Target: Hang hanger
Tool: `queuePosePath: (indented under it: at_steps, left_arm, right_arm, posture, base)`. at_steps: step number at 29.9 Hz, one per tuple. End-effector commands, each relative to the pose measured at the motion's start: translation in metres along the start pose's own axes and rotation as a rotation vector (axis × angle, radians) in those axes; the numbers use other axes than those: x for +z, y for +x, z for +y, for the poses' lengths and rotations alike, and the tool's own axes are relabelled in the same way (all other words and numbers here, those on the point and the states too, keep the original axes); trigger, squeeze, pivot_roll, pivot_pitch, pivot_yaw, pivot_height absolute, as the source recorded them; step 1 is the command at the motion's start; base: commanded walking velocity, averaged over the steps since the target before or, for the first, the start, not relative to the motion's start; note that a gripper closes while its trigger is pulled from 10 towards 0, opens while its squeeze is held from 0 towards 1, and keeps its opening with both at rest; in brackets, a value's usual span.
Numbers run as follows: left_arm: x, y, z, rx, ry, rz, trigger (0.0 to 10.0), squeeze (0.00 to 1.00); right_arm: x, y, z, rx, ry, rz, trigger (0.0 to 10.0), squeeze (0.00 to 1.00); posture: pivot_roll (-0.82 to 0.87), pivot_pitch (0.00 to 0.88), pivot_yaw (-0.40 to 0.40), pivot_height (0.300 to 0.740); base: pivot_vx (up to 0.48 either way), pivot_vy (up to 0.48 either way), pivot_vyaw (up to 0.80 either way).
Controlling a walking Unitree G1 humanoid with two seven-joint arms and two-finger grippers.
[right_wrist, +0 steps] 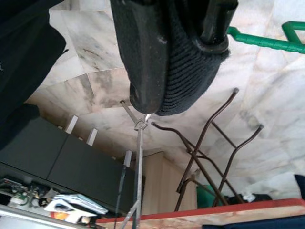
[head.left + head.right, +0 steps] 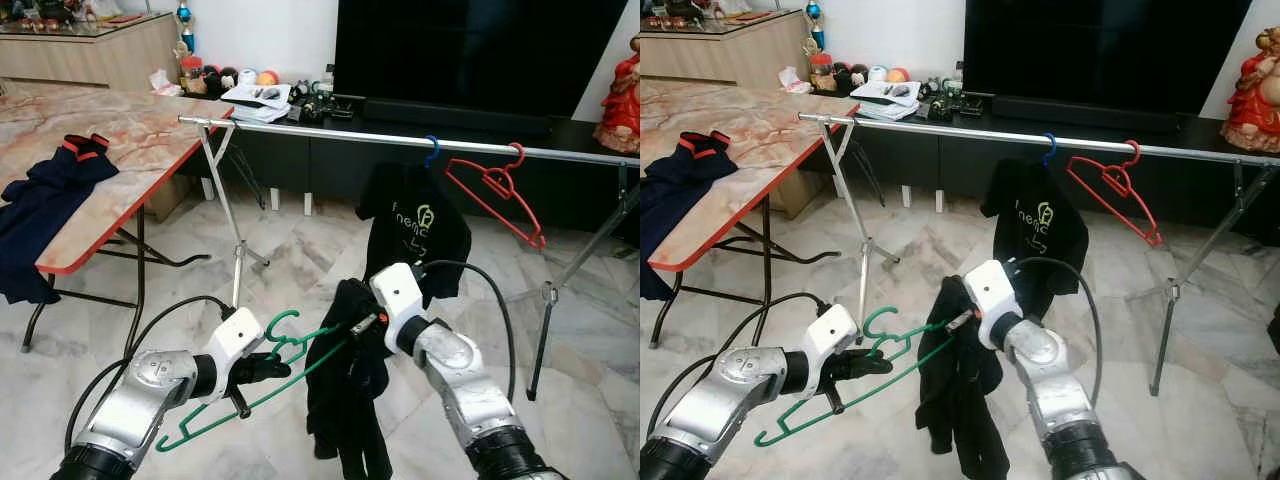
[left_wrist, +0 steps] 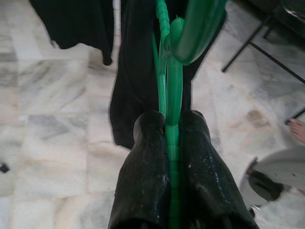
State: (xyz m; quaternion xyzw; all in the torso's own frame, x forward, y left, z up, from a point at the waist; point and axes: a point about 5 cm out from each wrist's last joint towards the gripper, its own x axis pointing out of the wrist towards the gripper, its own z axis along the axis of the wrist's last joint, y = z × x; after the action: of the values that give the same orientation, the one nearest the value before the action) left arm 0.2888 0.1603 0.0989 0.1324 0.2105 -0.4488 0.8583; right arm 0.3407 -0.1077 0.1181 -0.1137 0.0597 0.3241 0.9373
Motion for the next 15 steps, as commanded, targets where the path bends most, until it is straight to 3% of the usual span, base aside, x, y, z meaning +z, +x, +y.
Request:
queuePosePath:
  at_steps: [1,7,12,15]
  left_arm:
    - [0.007,-0.005,0.002,-0.010,0.002,-0.028,10.0,0.00]
    - [0.005,-0.006,-0.002,-0.057,-0.016,-0.018,10.0,0.00]
    - [0.005,-0.006,-0.004,-0.076,-0.028,-0.015,10.0,0.00]
    - [0.006,-0.006,-0.005,-0.082,-0.029,-0.018,10.0,0.00]
  right_arm:
    - [0.014,0.001,0.003,0.039,-0.032,-0.066,10.0,0.00]
    - [0.030,-0.006,0.017,0.211,-0.081,-0.152,10.0,0.00]
    - [0.034,-0.009,0.015,0.231,-0.107,-0.171,10.0,0.00]
    - [0.037,-0.012,0.021,0.306,-0.088,-0.187,10.0,0.00]
  posture:
    - [0.11,0.000,-0.033,0.740]
    - [0.11,0.000,-0.031,0.740]
    - [0.10,0.000,-0.029,0.740]
    - [0.10,0.000,-0.029,0.740]
  base:
    - [0.000,0.000,0.00]
    - [0.000,0.000,0.00]
    - [0.000,0.000,0.00]
    - [0.000,0.000,0.00]
